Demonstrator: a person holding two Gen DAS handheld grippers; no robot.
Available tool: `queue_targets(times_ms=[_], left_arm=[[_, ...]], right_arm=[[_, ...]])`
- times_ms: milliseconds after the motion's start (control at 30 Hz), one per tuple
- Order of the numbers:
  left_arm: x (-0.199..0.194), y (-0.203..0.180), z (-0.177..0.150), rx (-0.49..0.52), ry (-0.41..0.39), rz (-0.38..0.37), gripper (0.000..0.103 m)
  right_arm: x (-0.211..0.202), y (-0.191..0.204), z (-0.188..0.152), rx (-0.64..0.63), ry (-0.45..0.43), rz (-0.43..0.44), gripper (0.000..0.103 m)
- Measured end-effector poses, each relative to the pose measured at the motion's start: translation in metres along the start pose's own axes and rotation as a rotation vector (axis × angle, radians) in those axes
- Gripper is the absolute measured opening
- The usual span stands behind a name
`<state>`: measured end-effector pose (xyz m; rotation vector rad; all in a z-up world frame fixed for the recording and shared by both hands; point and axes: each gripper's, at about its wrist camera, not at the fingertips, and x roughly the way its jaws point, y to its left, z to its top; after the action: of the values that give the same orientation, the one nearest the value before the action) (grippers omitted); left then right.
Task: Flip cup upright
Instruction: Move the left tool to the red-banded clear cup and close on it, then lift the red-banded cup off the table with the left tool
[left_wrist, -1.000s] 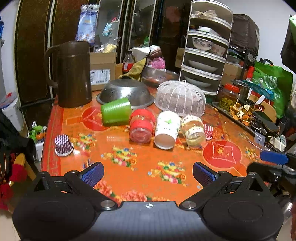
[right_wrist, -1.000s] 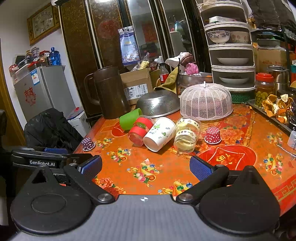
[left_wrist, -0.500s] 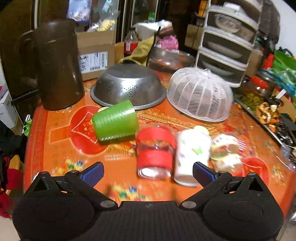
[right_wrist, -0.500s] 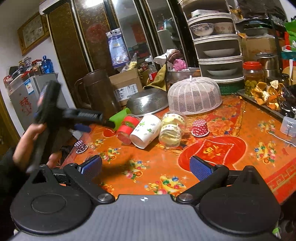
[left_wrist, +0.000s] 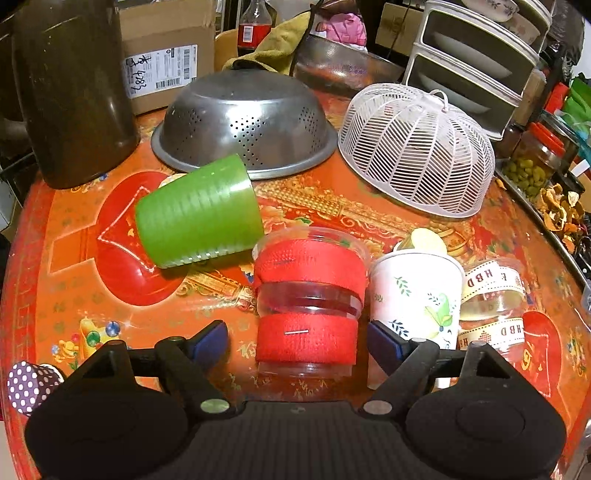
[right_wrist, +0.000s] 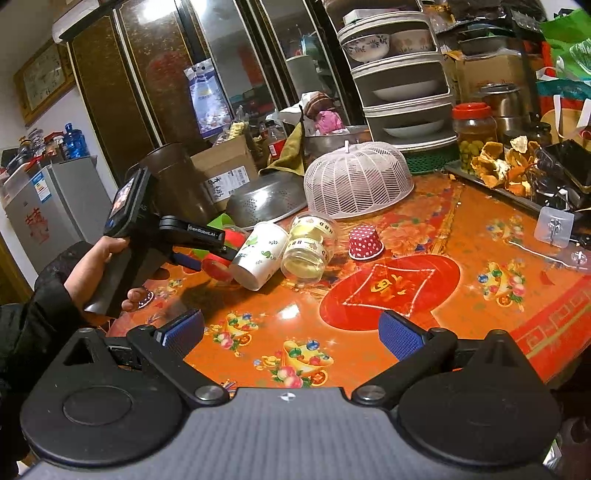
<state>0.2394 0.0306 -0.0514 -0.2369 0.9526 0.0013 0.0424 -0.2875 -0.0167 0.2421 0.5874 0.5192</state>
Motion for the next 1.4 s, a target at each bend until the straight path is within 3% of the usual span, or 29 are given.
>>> queue_targets(times_ms=[67, 167, 367, 500, 767, 867, 967, 1133, 1267, 1400], left_arm=[[0.002, -0.001, 0.001, 0.002, 0.000, -0.001, 0.081], [0.004, 0.000, 0.001, 0.000, 0.011, -0.014, 0.062], [-0.015, -0.002, -0.006, 0.017, -0.021, -0.006, 0.060], [-0.064, -0.002, -0.022, 0.050, -0.069, 0.004, 0.060], [-0.202, -0.013, -0.095, 0.139, -0.181, 0.047, 0.060], [-0.225, -0.024, -0.122, 0.162, -0.190, 0.073, 0.060], [-0.224, -0.034, -0.145, 0.160, -0.191, 0.045, 0.060], [-0.178, -0.041, -0.174, 0.036, -0.158, -0.036, 0.060], [-0.139, -0.058, -0.191, -0.005, -0.094, -0.097, 0.060], [-0.115, -0.072, -0.206, -0.031, -0.041, -0.128, 0.060]], right_arm=[[0.000, 0.000, 0.000, 0.002, 0.001, 0.002, 0.102], [0.000, -0.001, 0.000, 0.003, 0.000, 0.002, 0.102], [0.001, 0.000, 0.000, 0.003, -0.002, 0.010, 0.102], [0.002, 0.000, 0.000, 0.005, -0.005, 0.027, 0.102], [0.006, -0.001, -0.005, 0.013, 0.011, 0.053, 0.102], [0.005, 0.000, -0.008, 0.017, 0.010, 0.067, 0.102], [0.004, 0.001, -0.010, 0.024, 0.010, 0.076, 0.102], [0.004, 0.008, -0.013, 0.022, 0.032, 0.066, 0.102], [0.005, 0.011, -0.014, 0.025, 0.064, 0.049, 0.102], [0.017, 0.003, -0.013, 0.119, 0.150, 0.116, 0.102]])
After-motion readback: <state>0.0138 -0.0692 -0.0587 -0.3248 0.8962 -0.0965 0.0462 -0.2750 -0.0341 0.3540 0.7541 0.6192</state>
